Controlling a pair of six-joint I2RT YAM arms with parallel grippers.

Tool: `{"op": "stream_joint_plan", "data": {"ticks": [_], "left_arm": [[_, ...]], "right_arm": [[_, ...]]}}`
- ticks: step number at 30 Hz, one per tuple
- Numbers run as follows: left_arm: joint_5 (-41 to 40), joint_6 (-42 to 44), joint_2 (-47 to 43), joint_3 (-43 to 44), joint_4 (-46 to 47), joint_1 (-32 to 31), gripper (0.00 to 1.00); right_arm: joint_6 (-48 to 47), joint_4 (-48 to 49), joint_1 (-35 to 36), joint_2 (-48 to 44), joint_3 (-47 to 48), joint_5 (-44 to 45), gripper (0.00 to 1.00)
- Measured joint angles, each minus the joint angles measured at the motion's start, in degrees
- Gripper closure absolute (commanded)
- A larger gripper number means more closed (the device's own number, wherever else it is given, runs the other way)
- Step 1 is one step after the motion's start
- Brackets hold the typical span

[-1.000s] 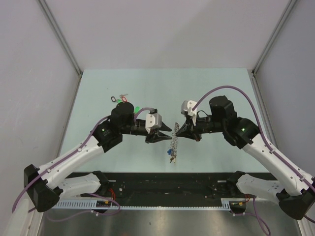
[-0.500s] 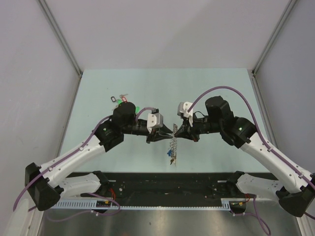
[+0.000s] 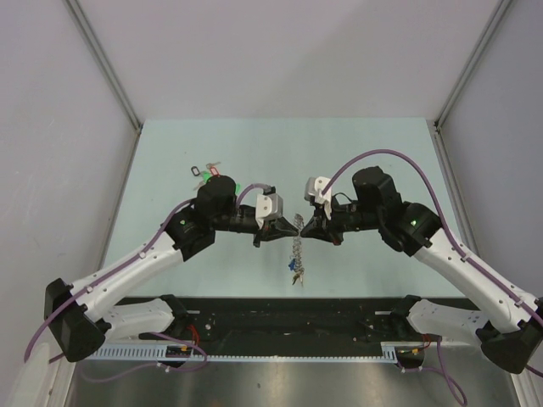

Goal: Put the keys on the keyring

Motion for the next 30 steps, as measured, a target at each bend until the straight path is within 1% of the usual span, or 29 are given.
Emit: {"op": "stream_joint_plan", "data": {"ticks": [1, 2, 4, 5, 6, 7, 11, 16, 19, 25, 30], "left_arm": [[-0.22, -0.24, 0.04, 0.02, 0.0, 0.0, 0.99], [-0.46, -0.39, 0.07, 0.02, 0.0, 0.0, 1.0], [-0.94, -1.05, 0.15, 0.02, 0.07, -0.02, 1.0], [-1.22, -1.42, 0.17, 0.02, 0.15, -0.04, 1.0], [-1.7, -1.84, 0.17, 0.0, 0.15, -0.04, 1.0], [-2.4, -2.32, 0.17, -0.02, 0.17, -0.04, 0.99], [-5.33, -4.11, -0.28, -1.18, 0.98, -0.04, 1.0], [-8.44, -7.39, -3.43, -6.1, 2.47, 0.94, 1.0], [-9.62, -9.53, -6.51, -9.14, 4.46, 2.47, 1.0], [-10.1, -11.8, -12.22, -12.2, 7.67, 4.52, 0.99], [-9.86, -11.41, -15.21, -12.55, 7.45, 5.14, 1.0]], "right_arm": [[0.0, -0.07, 0.02, 0.0, 0.0, 0.04, 1.0], [-0.04, -0.11, 0.02, 0.0, 0.0, 0.15, 0.9], [0.22, -0.15, 0.02, 0.0, 0.0, 0.63, 0.78], [0.46, -0.13, 0.02, 0.0, 0.0, 0.98, 0.7], [0.72, 0.09, 0.02, -0.02, 0.02, 1.53, 0.66], [1.2, 0.17, 0.02, -0.04, 0.11, 2.03, 0.57], [3.26, 1.29, -0.92, -0.33, 0.37, 5.25, 0.43], [7.21, 2.36, -5.79, -0.09, 0.66, 10.67, 0.36], [9.99, 2.84, -9.51, 1.9, 1.09, 15.02, 0.36], [16.04, 3.45, -17.62, 9.88, 1.22, 24.5, 0.36], [19.37, 3.93, -25.05, 18.58, 1.27, 31.06, 0.36]]}}
